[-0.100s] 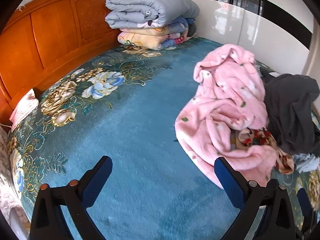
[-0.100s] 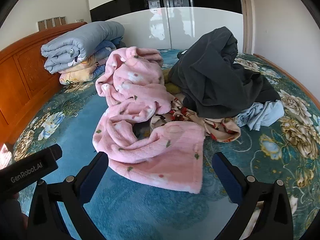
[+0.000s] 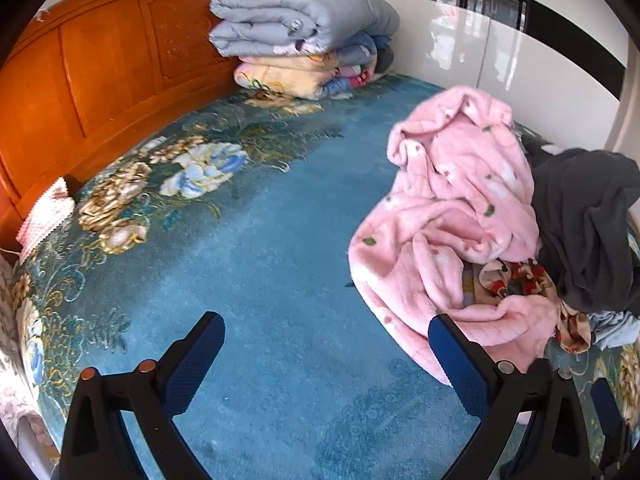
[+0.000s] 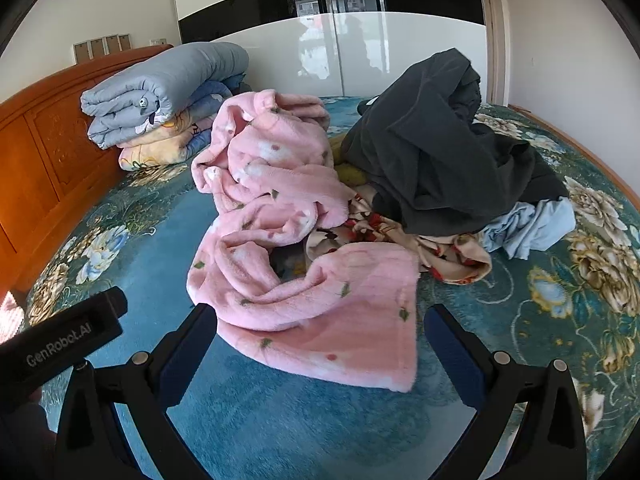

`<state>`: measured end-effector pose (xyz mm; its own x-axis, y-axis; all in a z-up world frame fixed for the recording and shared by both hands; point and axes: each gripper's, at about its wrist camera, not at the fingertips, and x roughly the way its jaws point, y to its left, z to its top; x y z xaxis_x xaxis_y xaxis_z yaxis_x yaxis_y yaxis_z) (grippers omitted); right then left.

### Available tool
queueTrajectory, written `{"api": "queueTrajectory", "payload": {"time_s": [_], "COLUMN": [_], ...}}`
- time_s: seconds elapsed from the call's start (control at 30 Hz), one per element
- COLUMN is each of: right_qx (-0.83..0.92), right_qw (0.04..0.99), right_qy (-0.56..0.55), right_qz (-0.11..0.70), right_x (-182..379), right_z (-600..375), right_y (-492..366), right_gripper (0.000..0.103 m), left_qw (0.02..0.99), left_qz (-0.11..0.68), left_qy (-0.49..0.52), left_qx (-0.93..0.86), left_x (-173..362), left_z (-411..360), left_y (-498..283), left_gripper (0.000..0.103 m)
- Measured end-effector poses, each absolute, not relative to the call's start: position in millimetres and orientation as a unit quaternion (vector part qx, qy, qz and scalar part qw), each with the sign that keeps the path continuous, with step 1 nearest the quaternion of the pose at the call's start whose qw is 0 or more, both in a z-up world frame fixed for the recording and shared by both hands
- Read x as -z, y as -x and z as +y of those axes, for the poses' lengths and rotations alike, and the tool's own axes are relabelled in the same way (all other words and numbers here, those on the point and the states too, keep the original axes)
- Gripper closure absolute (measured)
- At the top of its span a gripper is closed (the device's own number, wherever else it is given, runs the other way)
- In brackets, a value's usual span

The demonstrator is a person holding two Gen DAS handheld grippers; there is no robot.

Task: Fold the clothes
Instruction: 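Move both tools toward the pink fleece garment on the clothes heap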

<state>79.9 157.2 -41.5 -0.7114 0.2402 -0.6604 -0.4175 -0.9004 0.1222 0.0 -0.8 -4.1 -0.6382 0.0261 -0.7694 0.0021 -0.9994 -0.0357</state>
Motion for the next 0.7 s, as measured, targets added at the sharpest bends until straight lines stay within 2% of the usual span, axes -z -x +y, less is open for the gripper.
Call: {"api": "queueTrajectory", "payload": {"time_s": [0.23, 0.47, 0.7], "right_qx": [-0.904, -0.907, -0.906], "right_qw": [0.176, 0.184, 0.181], "right_qy": [0.367, 0.352, 0.359], "right_qz": [0.129, 0.140, 0.134], "right_x": [53.8, 59.4, 62.5], "right_z": [153.4, 157.6, 154.3], "right_y": [-70.3, -72.4, -73.0], "right_gripper": [0.000, 0.000, 0.000], "left_qw": [-0.013, -0.043, -0.058], "left_qz": [-0.016, -0.024, -0.061], "left_qy": [0.412, 0.394, 0.391], "left_qx": [-0.911, -0.918, -0.916], "left_x": [13.5, 17.8, 24.6], "left_z": [-2.5, -0.4, -12.3], "left_y": [0.1, -11.1, -18.3], "left_gripper": [0.000, 0.000, 0.000]}}
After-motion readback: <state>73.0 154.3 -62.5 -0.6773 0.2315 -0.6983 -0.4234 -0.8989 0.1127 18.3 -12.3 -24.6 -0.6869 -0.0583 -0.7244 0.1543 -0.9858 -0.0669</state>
